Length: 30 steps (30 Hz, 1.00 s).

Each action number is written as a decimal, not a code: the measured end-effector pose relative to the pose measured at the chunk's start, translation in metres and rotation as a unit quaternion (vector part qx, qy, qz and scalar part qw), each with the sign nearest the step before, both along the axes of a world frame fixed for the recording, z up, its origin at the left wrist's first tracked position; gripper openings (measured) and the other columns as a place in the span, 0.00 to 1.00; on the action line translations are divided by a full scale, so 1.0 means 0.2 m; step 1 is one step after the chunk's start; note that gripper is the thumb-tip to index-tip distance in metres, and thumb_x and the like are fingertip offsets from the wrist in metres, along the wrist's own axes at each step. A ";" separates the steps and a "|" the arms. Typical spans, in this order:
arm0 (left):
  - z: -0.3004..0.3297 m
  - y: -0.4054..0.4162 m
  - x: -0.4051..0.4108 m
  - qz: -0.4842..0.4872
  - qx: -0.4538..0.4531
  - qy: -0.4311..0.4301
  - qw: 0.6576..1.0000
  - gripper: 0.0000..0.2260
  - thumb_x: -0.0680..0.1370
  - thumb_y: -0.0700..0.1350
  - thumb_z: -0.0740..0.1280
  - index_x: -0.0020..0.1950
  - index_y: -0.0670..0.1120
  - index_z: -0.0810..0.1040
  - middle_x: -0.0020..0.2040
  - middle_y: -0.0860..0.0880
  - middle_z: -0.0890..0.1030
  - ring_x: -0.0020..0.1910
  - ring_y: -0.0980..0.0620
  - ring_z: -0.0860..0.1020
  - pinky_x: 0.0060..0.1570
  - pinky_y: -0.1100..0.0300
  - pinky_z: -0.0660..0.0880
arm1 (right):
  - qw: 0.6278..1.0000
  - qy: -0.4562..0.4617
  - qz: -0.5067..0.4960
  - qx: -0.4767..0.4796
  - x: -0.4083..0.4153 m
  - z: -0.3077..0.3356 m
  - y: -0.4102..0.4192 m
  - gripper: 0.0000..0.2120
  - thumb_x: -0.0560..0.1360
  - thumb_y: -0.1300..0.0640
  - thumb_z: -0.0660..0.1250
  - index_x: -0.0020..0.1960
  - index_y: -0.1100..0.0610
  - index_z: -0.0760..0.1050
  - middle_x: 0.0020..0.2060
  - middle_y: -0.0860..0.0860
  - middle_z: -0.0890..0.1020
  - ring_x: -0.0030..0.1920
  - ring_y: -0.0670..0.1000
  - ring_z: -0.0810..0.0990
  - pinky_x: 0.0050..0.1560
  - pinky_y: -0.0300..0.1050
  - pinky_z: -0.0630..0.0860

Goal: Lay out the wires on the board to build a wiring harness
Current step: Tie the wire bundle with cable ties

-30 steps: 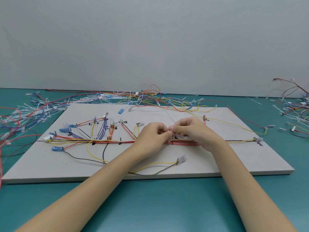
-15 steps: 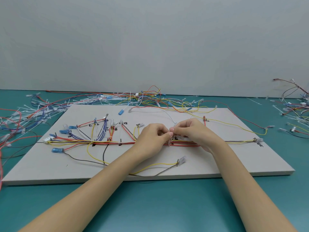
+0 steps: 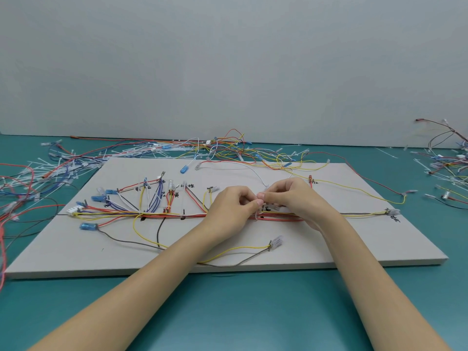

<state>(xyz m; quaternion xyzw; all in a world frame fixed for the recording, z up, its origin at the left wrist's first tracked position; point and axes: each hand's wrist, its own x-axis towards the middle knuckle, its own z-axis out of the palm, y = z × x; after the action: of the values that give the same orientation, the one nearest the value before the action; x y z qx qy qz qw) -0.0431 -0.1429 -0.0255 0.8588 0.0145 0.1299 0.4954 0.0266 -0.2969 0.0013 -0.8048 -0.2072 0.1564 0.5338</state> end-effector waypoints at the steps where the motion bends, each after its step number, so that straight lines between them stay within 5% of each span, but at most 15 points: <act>1: 0.00 0.00 0.00 0.001 -0.001 0.000 1.000 0.07 0.77 0.46 0.69 0.40 0.46 0.81 0.36 0.48 0.84 0.38 0.46 0.79 0.44 0.49 0.76 | 1.000 0.001 -0.001 -0.001 0.00 0.00 0.00 0.11 0.72 0.56 0.75 0.44 0.65 0.82 0.31 0.52 0.78 0.32 0.46 0.72 0.36 0.37 0.68; 9: -0.01 0.00 0.01 0.005 -0.005 -0.004 1.000 0.07 0.76 0.46 0.69 0.38 0.49 0.81 0.35 0.50 0.84 0.36 0.52 0.79 0.44 0.52 0.76 | 0.998 0.046 0.032 0.026 0.01 0.00 -0.01 0.06 0.75 0.59 0.71 0.43 0.63 0.81 0.32 0.55 0.74 0.28 0.44 0.69 0.27 0.29 0.66; 19: -0.01 0.01 0.01 -0.007 -0.002 -0.008 1.000 0.07 0.76 0.46 0.69 0.38 0.47 0.81 0.33 0.50 0.84 0.31 0.56 0.76 0.40 0.54 0.74 | 0.998 -0.016 0.047 -0.043 0.00 -0.02 0.02 0.08 0.80 0.56 0.64 0.45 0.59 0.76 0.34 0.55 0.72 0.36 0.52 0.65 0.39 0.46 0.61; 25: -0.01 0.01 0.01 -0.004 -0.019 -0.001 1.000 0.08 0.76 0.47 0.70 0.38 0.48 0.80 0.31 0.53 0.82 0.28 0.61 0.73 0.36 0.61 0.69 | 0.996 -0.037 0.051 -0.056 0.00 -0.03 0.03 0.08 0.81 0.56 0.62 0.45 0.58 0.74 0.34 0.54 0.71 0.34 0.49 0.65 0.35 0.43 0.60; 30: 0.01 0.01 0.01 0.008 -0.045 0.001 0.999 0.09 0.77 0.50 0.69 0.41 0.45 0.80 0.36 0.44 0.83 0.31 0.56 0.73 0.35 0.60 0.67 | 0.996 -0.036 0.058 -0.054 0.00 -0.02 0.03 0.09 0.82 0.57 0.61 0.44 0.56 0.74 0.34 0.53 0.71 0.35 0.50 0.65 0.36 0.43 0.60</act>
<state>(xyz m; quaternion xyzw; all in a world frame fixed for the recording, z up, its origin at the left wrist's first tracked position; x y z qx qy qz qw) -0.0420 -0.1414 -0.0240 0.8357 0.0274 0.1321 0.5324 0.0256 -0.2904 -0.0031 -0.8242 -0.2638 0.1688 0.4718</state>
